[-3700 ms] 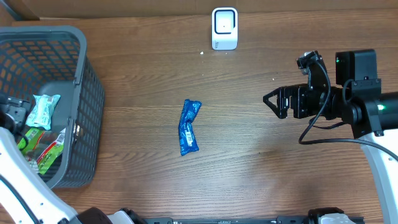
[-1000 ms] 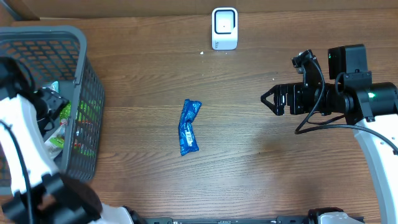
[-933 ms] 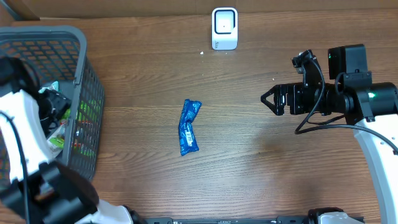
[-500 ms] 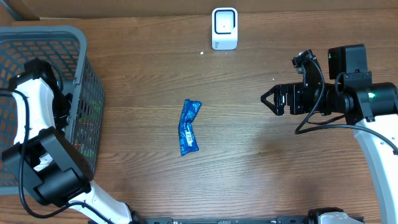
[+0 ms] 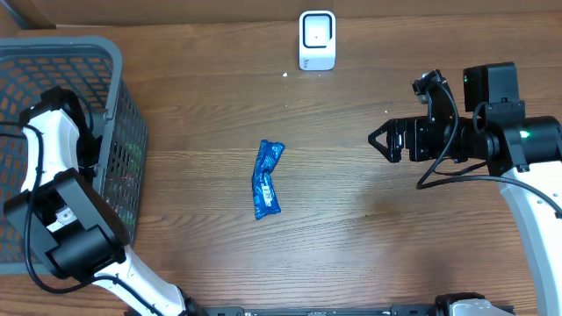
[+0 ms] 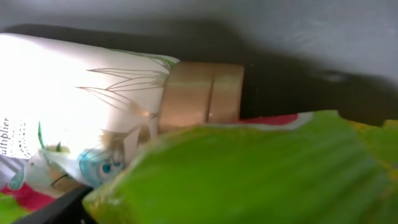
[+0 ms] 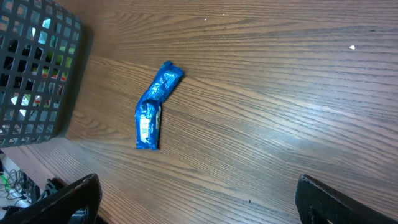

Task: Scan the item barcode
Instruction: 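Reach the left gripper back into the basket and grasp the green snack bag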

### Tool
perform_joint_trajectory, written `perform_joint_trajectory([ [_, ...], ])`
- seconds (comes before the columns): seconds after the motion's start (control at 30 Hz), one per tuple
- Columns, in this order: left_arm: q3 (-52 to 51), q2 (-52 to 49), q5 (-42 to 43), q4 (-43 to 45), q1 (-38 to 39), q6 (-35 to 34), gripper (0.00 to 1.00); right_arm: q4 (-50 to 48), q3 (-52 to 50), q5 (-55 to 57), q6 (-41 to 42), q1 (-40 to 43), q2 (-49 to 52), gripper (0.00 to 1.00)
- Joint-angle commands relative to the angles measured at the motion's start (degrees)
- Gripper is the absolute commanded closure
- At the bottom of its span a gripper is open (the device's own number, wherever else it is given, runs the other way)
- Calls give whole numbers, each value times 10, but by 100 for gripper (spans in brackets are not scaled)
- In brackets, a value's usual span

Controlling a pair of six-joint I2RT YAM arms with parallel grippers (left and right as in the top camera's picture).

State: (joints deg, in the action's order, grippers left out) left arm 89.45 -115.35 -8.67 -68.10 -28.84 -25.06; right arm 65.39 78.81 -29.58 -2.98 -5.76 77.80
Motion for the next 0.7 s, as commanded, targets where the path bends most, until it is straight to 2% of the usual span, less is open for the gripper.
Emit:
perform_joint_trajectory([
  [0.0,-4,-45,5,0,5,7,26,-3,10,0,1,-3,-3,0],
  [0.07,-4,-54,6,0,5,7,41,-3,10,0,1,-3,-3,0],
  [0.1,-4,-60,5,0,5,7,56,-3,10,0,1,-3,-3,0],
  [0.13,-4,-63,6,0,5,7,84,-3,10,0,1,-3,-3,0],
  [0.17,-4,-65,6,0,5,7,96,-3,10,0,1,-3,-3,0],
  [0.4,28,-61,8,-27,5,6,96,-8,10,0,1,-3,-3,0],
  [0.67,190,5,8,-109,3,6,96,-9,10,-1,2,-3,-3,0],
])
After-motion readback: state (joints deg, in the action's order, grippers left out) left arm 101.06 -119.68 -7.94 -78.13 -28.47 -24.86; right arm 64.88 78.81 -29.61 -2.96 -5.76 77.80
